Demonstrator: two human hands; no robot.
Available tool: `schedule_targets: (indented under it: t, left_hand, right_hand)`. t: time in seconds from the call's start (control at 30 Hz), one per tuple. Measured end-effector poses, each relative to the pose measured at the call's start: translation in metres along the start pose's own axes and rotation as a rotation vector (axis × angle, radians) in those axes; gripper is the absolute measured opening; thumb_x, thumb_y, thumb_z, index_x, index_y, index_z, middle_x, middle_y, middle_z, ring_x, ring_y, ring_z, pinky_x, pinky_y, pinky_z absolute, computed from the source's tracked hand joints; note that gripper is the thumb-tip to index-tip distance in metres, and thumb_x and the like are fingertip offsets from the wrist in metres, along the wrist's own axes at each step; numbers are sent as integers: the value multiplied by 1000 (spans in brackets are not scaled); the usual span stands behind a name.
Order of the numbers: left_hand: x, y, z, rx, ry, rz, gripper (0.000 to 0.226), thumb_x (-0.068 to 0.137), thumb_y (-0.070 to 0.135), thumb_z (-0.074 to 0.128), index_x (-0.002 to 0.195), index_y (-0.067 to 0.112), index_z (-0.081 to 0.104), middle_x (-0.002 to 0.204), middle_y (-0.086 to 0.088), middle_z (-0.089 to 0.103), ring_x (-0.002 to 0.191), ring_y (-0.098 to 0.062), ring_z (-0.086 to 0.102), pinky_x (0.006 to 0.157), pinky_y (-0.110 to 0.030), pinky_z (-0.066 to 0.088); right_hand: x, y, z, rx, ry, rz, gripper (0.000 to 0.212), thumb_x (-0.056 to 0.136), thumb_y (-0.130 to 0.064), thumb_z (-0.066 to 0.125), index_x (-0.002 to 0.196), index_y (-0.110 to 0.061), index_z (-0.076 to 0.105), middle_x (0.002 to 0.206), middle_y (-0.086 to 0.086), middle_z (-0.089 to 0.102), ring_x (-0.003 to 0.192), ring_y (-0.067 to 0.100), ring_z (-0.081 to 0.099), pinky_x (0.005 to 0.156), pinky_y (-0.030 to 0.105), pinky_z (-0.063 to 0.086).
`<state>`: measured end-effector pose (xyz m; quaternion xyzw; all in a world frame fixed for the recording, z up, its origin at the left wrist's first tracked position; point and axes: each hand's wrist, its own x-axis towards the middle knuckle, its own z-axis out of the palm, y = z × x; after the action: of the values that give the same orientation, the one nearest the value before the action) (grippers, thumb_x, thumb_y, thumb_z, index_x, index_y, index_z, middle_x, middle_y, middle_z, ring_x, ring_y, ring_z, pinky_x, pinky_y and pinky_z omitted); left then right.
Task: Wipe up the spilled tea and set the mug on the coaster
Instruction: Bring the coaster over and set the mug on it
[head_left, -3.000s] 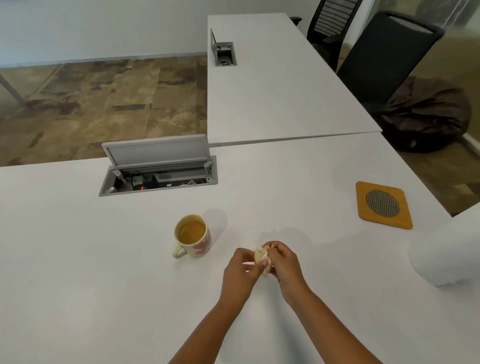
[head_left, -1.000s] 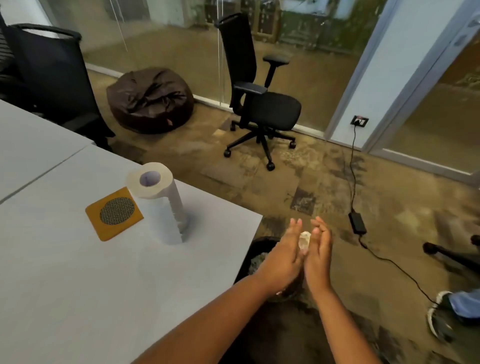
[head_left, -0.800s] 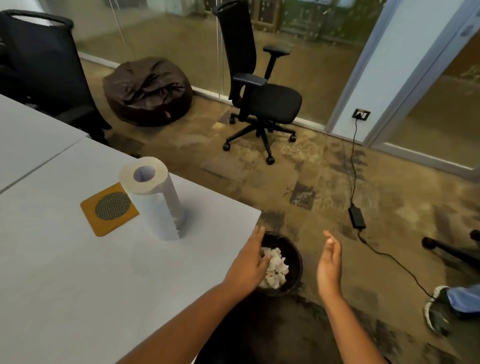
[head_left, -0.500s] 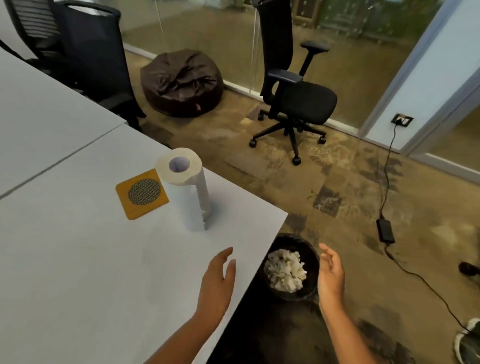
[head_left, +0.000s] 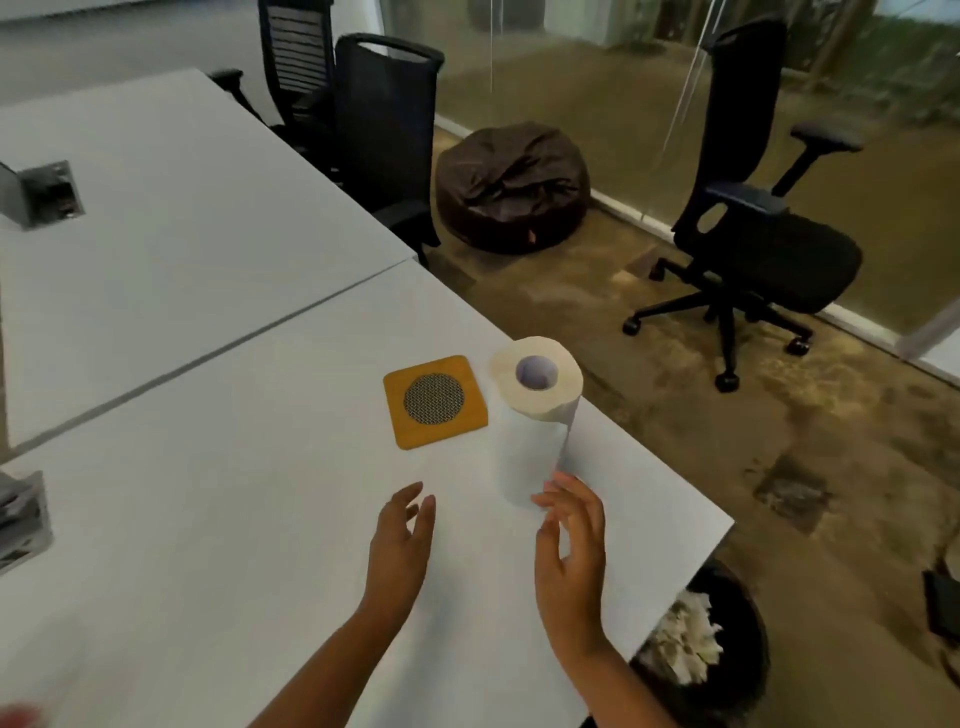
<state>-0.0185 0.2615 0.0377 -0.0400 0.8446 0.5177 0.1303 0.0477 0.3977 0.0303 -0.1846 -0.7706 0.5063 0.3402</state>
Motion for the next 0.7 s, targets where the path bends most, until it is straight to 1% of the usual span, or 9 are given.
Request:
schedule_targets:
  t: [0.03,0.1,0.13,0.2,0.27,0.37,0.5,0.6,0.7]
  left_hand:
    - [11,-2,-8,-20,30,-19,40,95,34,42,131,17,45,139,-5,46,122,-21,47,95,-28,35]
    - [32,-6,-20,-82,84,-82,45,95,38,39,133,15,42,141,-7,45,125,-24,45,101,-32,35]
    - [42,-8,-24,-123,101,-122,46,96,39,37,134,14,40,142,-9,44,127,-26,44,105,-38,35]
    - [61,-12,-28,-195,118,-193,47,96,40,35,135,13,39,143,-10,42,128,-29,42,108,-48,34]
    - [78,-16,-29,-258,119,-239,47,97,39,35,136,14,37,144,-9,40,130,-29,40,109,-49,33]
    - [101,-21,-28,-290,121,-268,48,97,38,37,138,14,33,147,-8,36,132,-27,36,109,-45,32]
    - [129,-24,-22,-299,73,-297,51,96,37,38,141,15,28,150,-7,31,135,-27,32,110,-44,29]
    - [146,-23,-15,-317,42,-352,53,96,34,41,142,13,27,151,-8,30,136,-27,31,110,-43,29]
    - [155,-21,-6,-345,10,-388,52,96,29,43,142,11,27,150,-9,31,135,-27,32,110,-41,29]
  right_hand:
    - [2,-1,14,-1,-50,-15,21,87,-4,47,98,-14,63,114,-8,52,106,6,56,97,23,47]
    - [6,-1,42,-47,-223,20,18,90,-12,48,101,-16,62,115,-9,52,110,6,56,98,18,44]
    - [8,3,57,-113,-329,48,17,92,-17,49,105,-19,61,119,-8,51,114,7,53,99,15,40]
    - [12,14,85,-252,-495,91,21,94,-29,47,113,-25,56,132,-4,47,123,7,46,99,11,33]
    - [20,22,110,-293,-579,117,29,93,-38,43,118,-26,52,139,-4,43,127,8,41,99,11,32]
    - [40,32,141,-312,-624,84,29,94,-35,45,121,-24,51,141,-2,42,130,12,38,100,15,34]
    - [77,49,175,-413,-575,109,35,95,-25,46,130,-18,45,149,3,31,140,19,23,108,30,37]
    - [100,60,193,-552,-546,218,48,97,-27,40,142,-13,29,157,11,12,146,26,6,116,40,25]
    - [108,69,200,-640,-544,317,60,97,-30,39,146,-7,15,157,18,0,146,29,-6,120,40,7]
